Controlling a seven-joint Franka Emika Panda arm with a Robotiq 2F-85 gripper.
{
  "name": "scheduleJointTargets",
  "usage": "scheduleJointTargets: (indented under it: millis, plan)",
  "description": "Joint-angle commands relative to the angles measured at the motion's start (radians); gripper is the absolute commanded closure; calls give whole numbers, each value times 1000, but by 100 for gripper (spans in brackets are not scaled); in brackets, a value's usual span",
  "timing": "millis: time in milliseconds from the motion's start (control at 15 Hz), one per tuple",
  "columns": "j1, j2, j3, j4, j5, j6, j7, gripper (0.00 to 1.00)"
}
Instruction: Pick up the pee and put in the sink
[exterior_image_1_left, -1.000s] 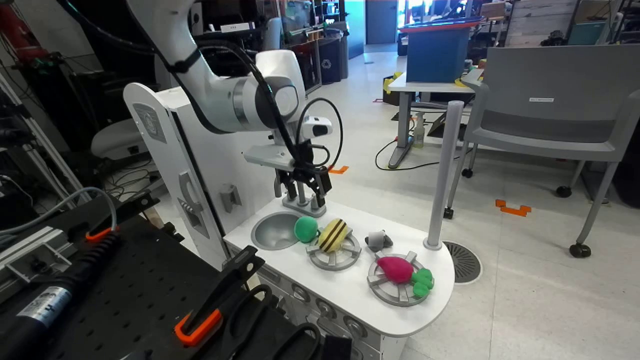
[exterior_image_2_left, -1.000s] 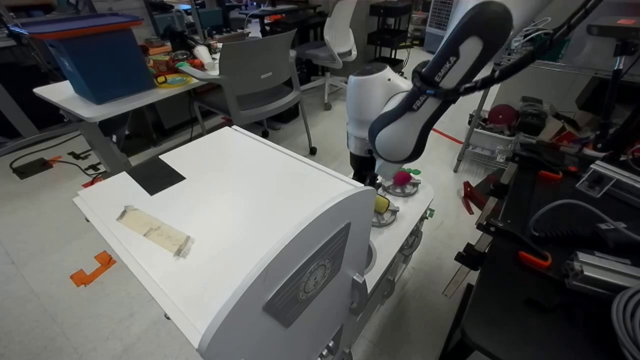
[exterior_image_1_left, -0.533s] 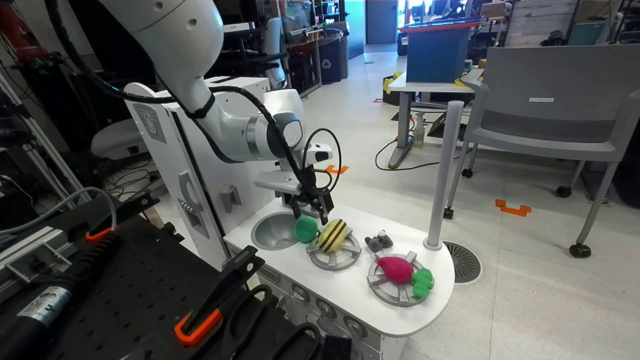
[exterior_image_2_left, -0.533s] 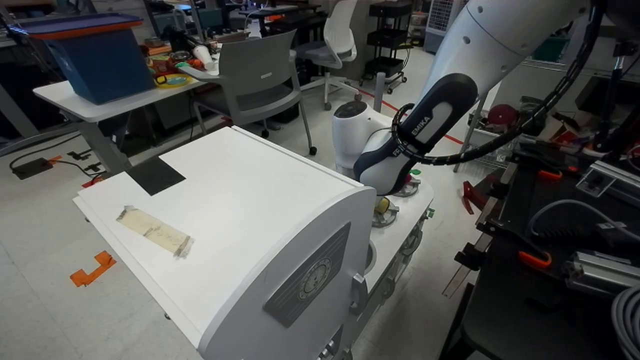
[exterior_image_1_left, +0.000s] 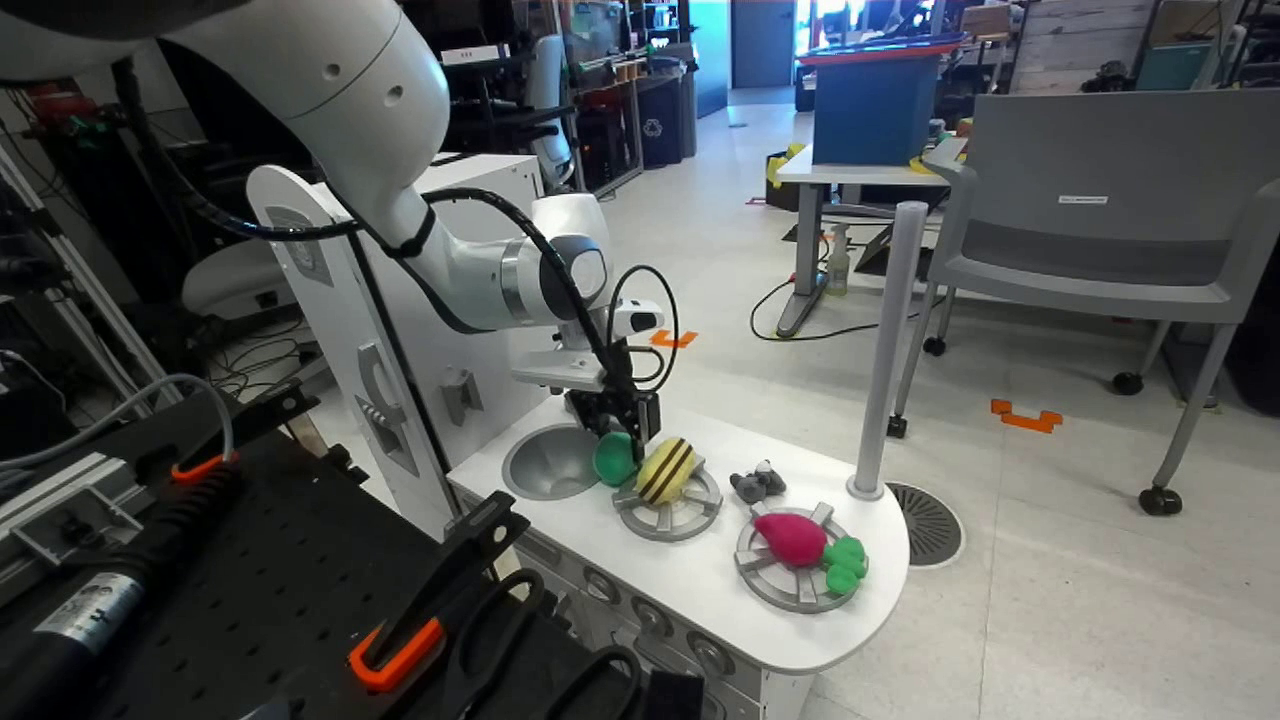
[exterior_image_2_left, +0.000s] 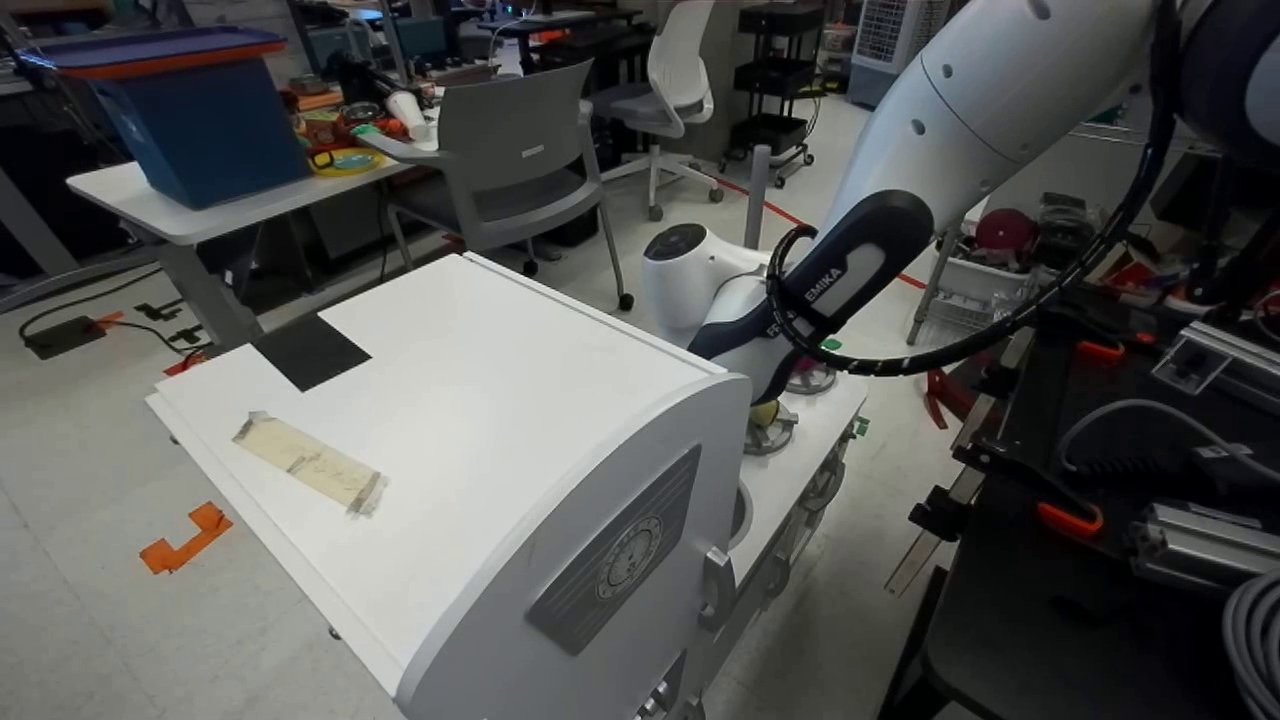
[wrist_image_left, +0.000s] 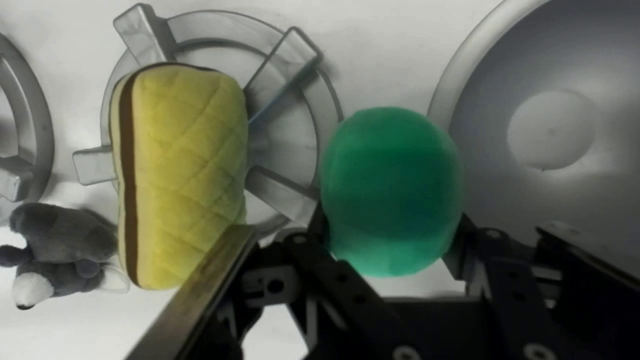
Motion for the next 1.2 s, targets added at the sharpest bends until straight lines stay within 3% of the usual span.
scheduleJointTargets:
  millis: [0, 200, 600, 1067, 1133]
  plan:
    - [-1, 19, 14, 37, -5, 2, -34, 79]
    - [-7, -45, 54, -70, -11, 75, -106, 96]
    - [-45, -120, 134, -244, 0, 123, -263, 95]
    - [-63, -100, 177, -287, -14, 286, -354, 95]
    - [-65, -95, 181, -291, -16, 309, -370, 54]
